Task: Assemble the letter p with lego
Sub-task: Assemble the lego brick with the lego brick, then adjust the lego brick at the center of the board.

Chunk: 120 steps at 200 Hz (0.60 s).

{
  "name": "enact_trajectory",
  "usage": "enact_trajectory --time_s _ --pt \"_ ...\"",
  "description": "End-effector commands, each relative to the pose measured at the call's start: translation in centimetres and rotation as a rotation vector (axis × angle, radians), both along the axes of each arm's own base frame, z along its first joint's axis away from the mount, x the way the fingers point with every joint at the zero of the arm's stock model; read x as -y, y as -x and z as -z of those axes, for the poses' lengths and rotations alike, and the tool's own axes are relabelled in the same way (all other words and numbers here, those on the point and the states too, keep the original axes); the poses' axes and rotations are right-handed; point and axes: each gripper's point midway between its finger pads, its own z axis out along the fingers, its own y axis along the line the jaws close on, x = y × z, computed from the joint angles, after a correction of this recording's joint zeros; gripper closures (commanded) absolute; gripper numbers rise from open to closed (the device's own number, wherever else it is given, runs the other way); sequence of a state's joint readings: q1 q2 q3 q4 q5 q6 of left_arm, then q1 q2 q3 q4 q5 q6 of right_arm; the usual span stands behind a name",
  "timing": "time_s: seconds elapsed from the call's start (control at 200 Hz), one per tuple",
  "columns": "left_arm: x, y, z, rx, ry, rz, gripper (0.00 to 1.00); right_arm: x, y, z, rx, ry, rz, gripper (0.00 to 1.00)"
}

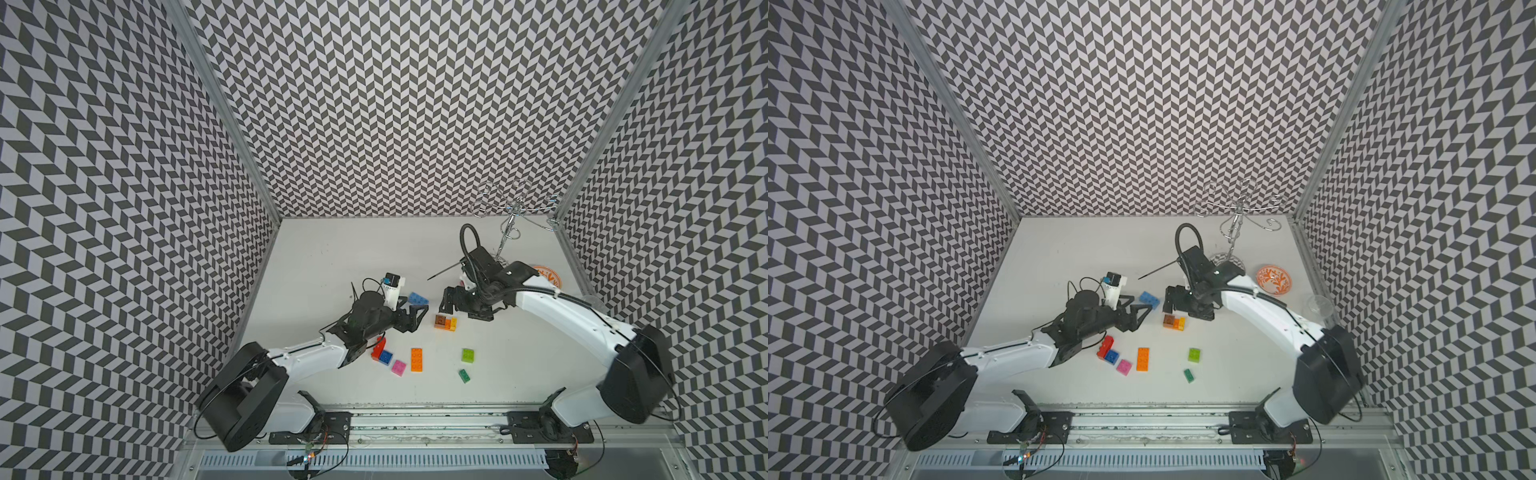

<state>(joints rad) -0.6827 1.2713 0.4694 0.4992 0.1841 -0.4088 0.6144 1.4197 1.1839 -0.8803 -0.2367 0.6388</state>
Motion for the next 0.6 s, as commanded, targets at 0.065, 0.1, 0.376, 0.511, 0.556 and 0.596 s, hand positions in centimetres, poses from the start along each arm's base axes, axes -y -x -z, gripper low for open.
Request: enact_trajectory --time_s 0.065,0.1,0.376,0.511,0.556,0.596 --pt "-3.5 -0.5 -3.2 0.113 0.037 -0.147 0.04 -2.2 0.9 -1.7 0.217 -0.103 -0.073 0.04" --pt "-3.9 -0.5 -3.6 0.123 0.039 -0.167 0.02 -2.5 1.5 -1.5 0.232 -0.109 -0.081 0.04" --pt "-7.5 -0.3 -5.0 0.148 0.099 -0.315 0.0 -2.8 3.1 0.2 0.353 -0.167 -0.092 0.01" --pt "-8.3 -0.8 -4.7 0.136 0.091 -0.347 0.0 -1.9 2.4 1.1 0.405 -0.099 -0.101 0.01" --pt "-8.3 -1.1 -4.4 0.122 0.083 -0.358 0.0 -2.0 2.2 0.9 0.427 -0.088 -0.116 0.01" --pt "-8.4 -1.3 -4.1 0.111 0.081 -0.363 0.0 -2.2 1.9 0.7 0.447 -0.085 -0.128 0.01"
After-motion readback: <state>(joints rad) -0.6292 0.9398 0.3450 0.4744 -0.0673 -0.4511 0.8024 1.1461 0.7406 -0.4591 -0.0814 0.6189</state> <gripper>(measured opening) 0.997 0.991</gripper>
